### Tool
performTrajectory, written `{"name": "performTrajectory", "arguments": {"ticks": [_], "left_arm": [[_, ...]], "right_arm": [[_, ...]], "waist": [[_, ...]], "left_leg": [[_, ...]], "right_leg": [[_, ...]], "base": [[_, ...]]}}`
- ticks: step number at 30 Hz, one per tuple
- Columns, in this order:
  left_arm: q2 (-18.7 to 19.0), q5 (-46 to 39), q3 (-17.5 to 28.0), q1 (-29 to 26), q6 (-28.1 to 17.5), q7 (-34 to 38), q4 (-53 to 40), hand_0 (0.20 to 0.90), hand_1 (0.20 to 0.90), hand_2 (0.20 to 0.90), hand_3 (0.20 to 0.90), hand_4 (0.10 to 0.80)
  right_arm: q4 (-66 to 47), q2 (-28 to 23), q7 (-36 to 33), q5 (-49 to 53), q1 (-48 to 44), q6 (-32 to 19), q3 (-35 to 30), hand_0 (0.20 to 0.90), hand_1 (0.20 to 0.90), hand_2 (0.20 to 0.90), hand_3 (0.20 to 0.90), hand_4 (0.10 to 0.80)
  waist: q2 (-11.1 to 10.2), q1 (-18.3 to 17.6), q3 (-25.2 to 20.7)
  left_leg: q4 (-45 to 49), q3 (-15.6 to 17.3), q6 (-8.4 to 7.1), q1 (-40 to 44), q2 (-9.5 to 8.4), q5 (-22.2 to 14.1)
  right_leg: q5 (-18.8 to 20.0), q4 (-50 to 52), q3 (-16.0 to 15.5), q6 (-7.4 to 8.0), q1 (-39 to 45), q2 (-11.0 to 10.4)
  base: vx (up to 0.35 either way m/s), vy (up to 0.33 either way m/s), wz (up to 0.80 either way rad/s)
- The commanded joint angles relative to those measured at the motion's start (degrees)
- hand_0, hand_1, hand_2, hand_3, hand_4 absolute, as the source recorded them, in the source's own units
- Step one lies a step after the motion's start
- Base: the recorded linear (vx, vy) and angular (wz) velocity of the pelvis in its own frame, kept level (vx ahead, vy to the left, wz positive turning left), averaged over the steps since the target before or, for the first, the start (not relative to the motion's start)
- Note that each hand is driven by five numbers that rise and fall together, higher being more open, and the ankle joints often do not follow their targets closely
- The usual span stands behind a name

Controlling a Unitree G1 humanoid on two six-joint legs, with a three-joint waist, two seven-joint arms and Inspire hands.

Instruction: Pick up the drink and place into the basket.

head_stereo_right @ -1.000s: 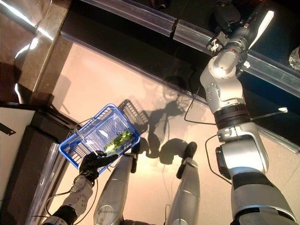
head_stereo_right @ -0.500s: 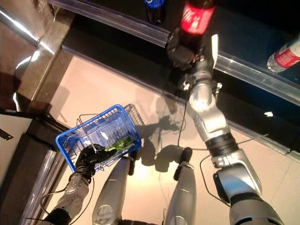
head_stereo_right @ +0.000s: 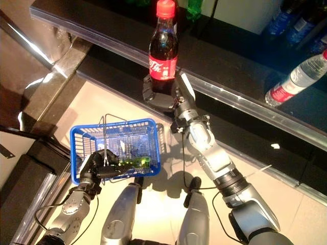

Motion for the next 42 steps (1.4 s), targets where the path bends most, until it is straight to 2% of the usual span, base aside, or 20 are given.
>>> {"name": "performTrajectory", "arguments": {"ticks": [1, 5, 8, 14, 15, 19, 22, 24, 27, 31, 36, 42], "left_arm": [[6.9, 0.8, 3.7, -2.6, -9.2, -4.5, -20.8, 0.3, 0.3, 0.3, 0.2, 0.1], [7.9, -5.6, 3.0, -3.0, -6.7, -9.5, -24.5, 0.3, 0.3, 0.3, 0.2, 0.1], [6.6, -16.2, 2.4, -3.1, -3.6, -14.8, -28.3, 0.3, 0.3, 0.3, 0.2, 0.1], [7.2, -24.6, 1.3, -4.4, -3.2, -20.8, -33.9, 0.3, 0.3, 0.3, 0.2, 0.1], [7.4, -31.5, 1.5, -4.8, -1.1, -22.6, -35.0, 0.3, 0.3, 0.3, 0.2, 0.1], [4.9, -40.3, 2.0, -4.7, 1.7, -28.0, -36.8, 0.3, 0.3, 0.3, 0.2, 0.1], [4.1, -42.1, 1.8, -5.0, 2.2, -31.8, -38.7, 0.3, 0.3, 0.3, 0.2, 0.1], [3.9, -40.0, 2.3, -5.5, 1.0, -33.3, -39.1, 0.3, 0.3, 0.3, 0.2, 0.1], [6.2, -37.7, 3.6, -7.7, -1.3, -34.8, -40.5, 0.3, 0.3, 0.3, 0.2, 0.1], [7.1, -38.4, 5.6, -9.4, 0.3, -37.7, -41.5, 0.3, 0.3, 0.3, 0.2, 0.1], [7.6, -36.4, 6.3, -10.8, 3.0, -39.1, -41.8, 0.3, 0.3, 0.3, 0.2, 0.1], [7.5, -35.7, 6.3, -11.6, 4.9, -40.0, -42.0, 0.3, 0.3, 0.3, 0.2, 0.1]], "right_arm": [[-11.0, 4.1, 0.9, 1.4, -6.3, -6.9, -1.1, 0.3, 0.3, 0.3, 0.2, 0.1], [-7.2, 6.5, 0.3, 2.5, -5.2, -6.9, 1.0, 0.3, 0.3, 0.3, 0.2, 0.1], [-5.2, 8.0, 0.0, 1.8, -4.2, -5.7, 2.8, 0.3, 0.3, 0.3, 0.2, 0.1], [0.8, 9.7, -1.9, -0.3, -3.0, -5.9, 4.6, 0.3, 0.3, 0.3, 0.2, 0.1], [1.9, 9.5, -2.5, 0.1, -2.6, -6.1, 4.9, 0.3, 0.3, 0.3, 0.2, 0.1], [3.5, 11.5, -3.2, -1.3, -0.5, -6.0, 5.7, 0.3, 0.3, 0.3, 0.2, 0.1], [5.5, 12.9, -3.7, -2.7, 0.6, -6.0, 6.4, 0.3, 0.3, 0.3, 0.2, 0.1], [7.0, 13.8, -3.8, -2.3, 1.6, -5.9, 6.7, 0.3, 0.3, 0.3, 0.2, 0.1], [10.6, 14.9, -4.1, -1.8, 3.2, -6.0, 7.5, 0.3, 0.3, 0.3, 0.2, 0.1], [17.2, 16.0, -3.7, -1.6, 4.2, -8.6, 7.9, 0.3, 0.3, 0.3, 0.2, 0.1], [23.9, 16.7, -4.2, -3.4, 3.0, -9.4, 8.4, 0.3, 0.3, 0.3, 0.2, 0.1], [27.4, 16.4, -4.9, -5.0, 0.3, -8.4, 8.5, 0.3, 0.3, 0.3, 0.2, 0.1]], "waist": [[-0.6, 2.2, -6.5], [-0.4, 3.1, -7.2], [-0.2, 3.9, -7.5], [-0.1, 5.1, -7.5], [-0.2, 5.3, -7.5], [-0.4, 5.4, -7.5], [-0.4, 5.6, -7.1], [-0.3, 5.6, -6.9], [-0.3, 5.8, -6.9], [0.0, 6.3, -7.0], [0.8, 6.9, -7.1], [1.1, 7.7, -7.1]], "left_leg": [[-0.1, -0.7, 3.53, 0.5, -2.09, 5.8], [-1.3, -1.5, 3.43, 1.8, -2.38, 5.8], [-2.3, -2.0, 3.4, 2.4, -2.62, 5.7], [-3.3, -2.6, 3.29, 3.2, -2.97, 5.4], [-3.5, -2.7, 3.23, 3.2, -2.97, 5.3], [-3.8, -2.8, 3.16, 3.2, -2.87, 5.3], [-3.5, -3.0, 3.21, 2.7, -2.89, 5.3], [-3.5, -3.0, 3.24, 2.7, -2.89, 5.2], [-3.2, -2.9, 3.21, 2.3, -2.96, 5.2], [-3.0, -3.4, 3.04, 1.9, -3.16, 5.2], [-2.8, -4.0, 2.73, 1.7, -3.58, 5.8], [-3.0, -4.8, 2.68, 1.6, -4.29, 5.8]], "right_leg": [[-5.0, 0.5, -1.9, -4.43, 10.0, -0.1], [-4.9, -0.6, -3.1, -4.15, 12.1, -0.6], [-4.8, -1.5, -4.1, -3.76, 13.3, -1.1], [-4.3, -2.9, -6.2, -3.04, 15.4, -1.8], [-4.2, -3.3, -6.4, -2.83, 15.7, -2.0], [-4.1, -3.7, -6.9, -2.51, 16.0, -2.1], [-4.0, -3.6, -6.9, -2.4, 15.8, -2.1], [-4.0, -3.6, -7.0, -2.35, 15.9, -2.2], [-4.0, -3.6, -7.2, -2.15, 15.9, -2.4], [-4.1, -3.5, -7.4, -2.12, 15.9, -2.6], [-4.2, -3.3, -7.6, -2.27, 16.0, -2.7], [-4.2, -3.2, -8.0, -2.34, 16.0, -2.9]], "base": [[0.041, -0.024, 0.08], [0.049, -0.024, 0.22], [0.033, -0.016, 0.2], [0.018, -0.038, 0.18], [0.02, -0.048, 0.13], [0.009, -0.039, 0.15], [-0.009, -0.048, 0.03], [0.004, -0.042, 0.03], [0.011, -0.07, 0.04], [0.006, -0.036, 0.06], [0.002, -0.006, 0.01], [0.012, -0.002, 0.06]]}}
